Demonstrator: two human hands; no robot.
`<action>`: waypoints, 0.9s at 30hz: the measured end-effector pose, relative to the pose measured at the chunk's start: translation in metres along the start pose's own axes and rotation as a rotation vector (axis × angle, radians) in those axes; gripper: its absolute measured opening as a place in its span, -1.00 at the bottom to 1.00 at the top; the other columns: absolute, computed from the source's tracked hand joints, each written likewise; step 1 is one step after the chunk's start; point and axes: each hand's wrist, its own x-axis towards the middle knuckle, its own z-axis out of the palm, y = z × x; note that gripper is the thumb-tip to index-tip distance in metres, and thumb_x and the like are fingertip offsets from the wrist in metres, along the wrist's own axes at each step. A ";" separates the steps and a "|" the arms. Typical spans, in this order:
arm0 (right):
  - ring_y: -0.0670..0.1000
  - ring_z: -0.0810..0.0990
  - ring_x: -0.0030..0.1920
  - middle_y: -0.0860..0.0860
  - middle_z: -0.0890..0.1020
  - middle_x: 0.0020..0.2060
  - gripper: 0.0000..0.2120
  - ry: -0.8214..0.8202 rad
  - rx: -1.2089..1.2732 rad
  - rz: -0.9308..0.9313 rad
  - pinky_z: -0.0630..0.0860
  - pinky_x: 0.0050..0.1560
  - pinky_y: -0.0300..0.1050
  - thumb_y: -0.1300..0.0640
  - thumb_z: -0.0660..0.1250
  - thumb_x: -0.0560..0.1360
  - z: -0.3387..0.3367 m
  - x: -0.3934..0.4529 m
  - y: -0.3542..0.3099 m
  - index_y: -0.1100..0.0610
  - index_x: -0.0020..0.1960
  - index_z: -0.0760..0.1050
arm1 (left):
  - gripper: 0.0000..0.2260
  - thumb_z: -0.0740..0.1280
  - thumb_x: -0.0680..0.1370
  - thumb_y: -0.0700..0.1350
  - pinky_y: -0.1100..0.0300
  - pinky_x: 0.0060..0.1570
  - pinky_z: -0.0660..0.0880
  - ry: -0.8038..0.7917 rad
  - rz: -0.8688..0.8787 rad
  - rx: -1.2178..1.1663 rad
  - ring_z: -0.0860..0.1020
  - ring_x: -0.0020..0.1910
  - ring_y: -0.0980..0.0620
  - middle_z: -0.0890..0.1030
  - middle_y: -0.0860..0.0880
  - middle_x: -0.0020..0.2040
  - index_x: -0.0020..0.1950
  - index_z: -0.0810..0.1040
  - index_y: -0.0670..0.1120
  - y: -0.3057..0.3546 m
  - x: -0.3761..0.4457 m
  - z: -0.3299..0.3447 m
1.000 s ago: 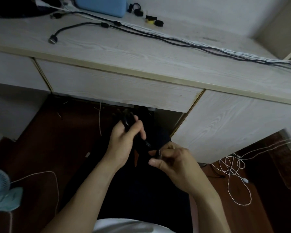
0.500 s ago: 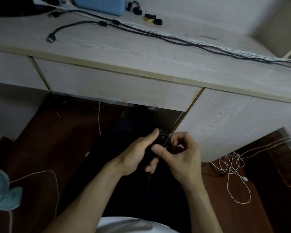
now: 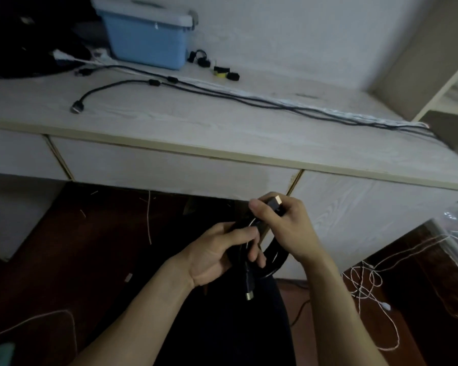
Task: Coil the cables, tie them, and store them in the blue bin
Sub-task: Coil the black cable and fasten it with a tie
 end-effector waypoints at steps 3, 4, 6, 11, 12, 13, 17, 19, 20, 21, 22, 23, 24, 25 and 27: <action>0.05 0.50 -0.45 0.08 0.51 -0.52 -0.54 -0.030 -0.022 0.000 0.43 -0.35 -0.10 -0.04 0.41 0.54 -0.006 0.019 -0.017 0.35 -0.25 0.46 | -0.73 0.39 0.46 0.03 -0.04 0.02 0.45 0.117 -0.001 0.066 0.57 -0.31 -0.09 0.51 -0.12 -0.39 -0.15 0.62 -0.20 0.027 0.011 0.004; 0.05 0.48 -0.45 0.07 0.49 -0.52 -0.49 -0.038 -0.057 -0.005 0.41 -0.33 -0.06 -0.11 0.39 0.54 -0.007 0.026 -0.023 0.35 -0.26 0.43 | -0.71 0.36 0.47 0.03 -0.02 -0.01 0.45 0.127 -0.015 0.071 0.57 -0.34 -0.08 0.52 -0.13 -0.38 -0.12 0.64 -0.20 0.038 0.015 0.005; 0.02 0.45 -0.45 0.04 0.49 -0.50 -0.46 -0.023 -0.119 -0.024 0.38 -0.33 -0.04 -0.19 0.34 0.55 -0.011 0.041 -0.036 0.30 -0.25 0.44 | -0.70 0.35 0.48 0.03 0.01 -0.07 0.48 0.106 -0.045 0.032 0.58 -0.37 -0.08 0.53 -0.15 -0.34 -0.07 0.63 -0.21 0.065 0.021 0.008; 0.02 0.36 -0.52 0.02 0.50 -0.48 -0.42 0.010 -0.092 -0.082 0.27 -0.54 -0.19 -0.24 0.24 0.58 -0.023 0.087 -0.070 0.35 -0.10 0.44 | -0.80 0.23 0.56 -0.05 0.16 -0.25 0.58 -0.008 -0.016 -0.195 0.54 -0.42 0.04 0.51 -0.01 -0.38 -0.11 0.52 -0.17 0.121 0.039 0.012; -0.01 0.36 -0.53 0.01 0.49 -0.48 -0.43 0.010 -0.096 -0.105 0.26 -0.55 -0.22 -0.22 0.20 0.60 -0.025 0.098 -0.076 0.35 -0.07 0.45 | -0.79 0.19 0.58 -0.03 0.16 -0.26 0.57 -0.041 -0.002 -0.202 0.49 -0.45 0.08 0.46 0.03 -0.39 -0.08 0.49 -0.15 0.129 0.045 0.009; -0.03 0.36 -0.54 0.00 0.49 -0.48 -0.45 0.009 -0.103 -0.125 0.26 -0.56 -0.24 -0.20 0.16 0.63 -0.026 0.109 -0.080 0.33 -0.05 0.46 | -0.78 0.15 0.61 -0.01 0.18 -0.27 0.55 -0.073 0.013 -0.200 0.43 -0.48 0.11 0.41 0.06 -0.41 -0.07 0.45 -0.13 0.136 0.051 0.005; -0.05 0.37 -0.54 -0.05 0.50 -0.49 -0.57 0.056 -0.111 -0.172 0.28 -0.56 -0.19 -0.14 0.10 0.67 -0.024 0.156 -0.090 0.22 -0.05 0.46 | -0.71 0.17 0.59 0.13 0.26 -0.43 0.45 0.028 0.032 -0.111 0.25 -0.61 0.17 0.24 0.11 -0.54 -0.19 0.41 -0.05 0.171 0.081 -0.008; -0.07 0.40 -0.53 -0.06 0.51 -0.48 -0.64 0.101 -0.148 -0.223 0.31 -0.54 -0.17 -0.10 0.11 0.68 -0.020 0.180 -0.092 0.15 -0.10 0.44 | -0.61 0.15 0.59 0.23 0.26 -0.50 0.36 0.150 0.048 -0.028 0.19 -0.66 0.16 0.19 0.12 -0.59 -0.28 0.39 -0.03 0.190 0.099 -0.016; -0.08 0.43 -0.51 -0.06 0.52 -0.45 -0.66 0.117 -0.163 -0.257 0.35 -0.50 -0.18 -0.07 0.12 0.68 -0.018 0.191 -0.093 0.14 -0.10 0.44 | -0.55 0.12 0.59 0.28 0.24 -0.51 0.31 0.203 0.058 0.000 0.16 -0.67 0.14 0.18 0.11 -0.60 -0.31 0.38 -0.04 0.199 0.107 -0.021; -0.08 0.48 -0.46 -0.03 0.53 -0.38 -0.68 0.119 -0.159 -0.278 0.39 -0.44 -0.17 -0.05 0.12 0.68 -0.017 0.201 -0.093 0.14 -0.08 0.46 | -0.50 0.08 0.59 0.31 0.20 -0.47 0.25 0.253 0.062 0.017 0.15 -0.67 0.11 0.18 0.10 -0.60 -0.33 0.37 -0.05 0.206 0.114 -0.026; -0.07 0.52 -0.38 -0.01 0.56 -0.30 -0.68 0.109 -0.142 -0.287 0.45 -0.36 -0.14 -0.04 0.12 0.69 -0.016 0.211 -0.093 0.16 -0.03 0.50 | -0.49 0.07 0.59 0.31 0.17 -0.44 0.20 0.302 0.076 0.034 0.14 -0.66 0.09 0.18 0.08 -0.60 -0.35 0.37 -0.06 0.212 0.121 -0.032; -0.08 0.56 -0.28 0.00 0.59 -0.22 -0.69 0.089 -0.115 -0.291 0.50 -0.26 -0.15 -0.02 0.13 0.69 -0.016 0.225 -0.093 0.16 0.05 0.53 | -0.51 0.08 0.60 0.27 0.16 -0.44 0.19 0.357 0.098 0.062 0.14 -0.66 0.08 0.18 0.07 -0.60 -0.36 0.37 -0.06 0.224 0.129 -0.039; -0.10 0.59 -0.18 -0.01 0.62 -0.13 -0.70 0.070 -0.114 -0.283 0.52 -0.15 -0.21 -0.01 0.13 0.69 -0.020 0.228 -0.089 0.14 0.14 0.55 | -0.54 0.10 0.61 0.21 0.18 -0.46 0.22 0.413 0.111 0.090 0.14 -0.66 0.07 0.18 0.07 -0.60 -0.37 0.36 -0.05 0.226 0.132 -0.042; -0.11 0.59 -0.10 -0.01 0.64 -0.06 -0.70 0.074 -0.110 -0.284 0.51 -0.08 -0.27 -0.02 0.13 0.68 -0.021 0.247 -0.088 0.12 0.22 0.54 | -0.57 0.12 0.61 0.15 0.21 -0.49 0.24 0.470 0.142 0.127 0.14 -0.66 0.07 0.17 0.07 -0.60 -0.39 0.36 -0.04 0.240 0.141 -0.052; -0.05 0.58 -0.06 0.00 0.62 -0.04 -0.69 0.115 -0.107 -0.199 0.47 -0.09 -0.26 -0.01 0.16 0.67 -0.027 0.272 -0.081 0.12 0.27 0.52 | -0.61 0.14 0.61 0.08 0.24 -0.52 0.26 0.577 0.217 0.157 0.14 -0.66 0.06 0.17 0.06 -0.59 -0.39 0.34 -0.03 0.260 0.156 -0.071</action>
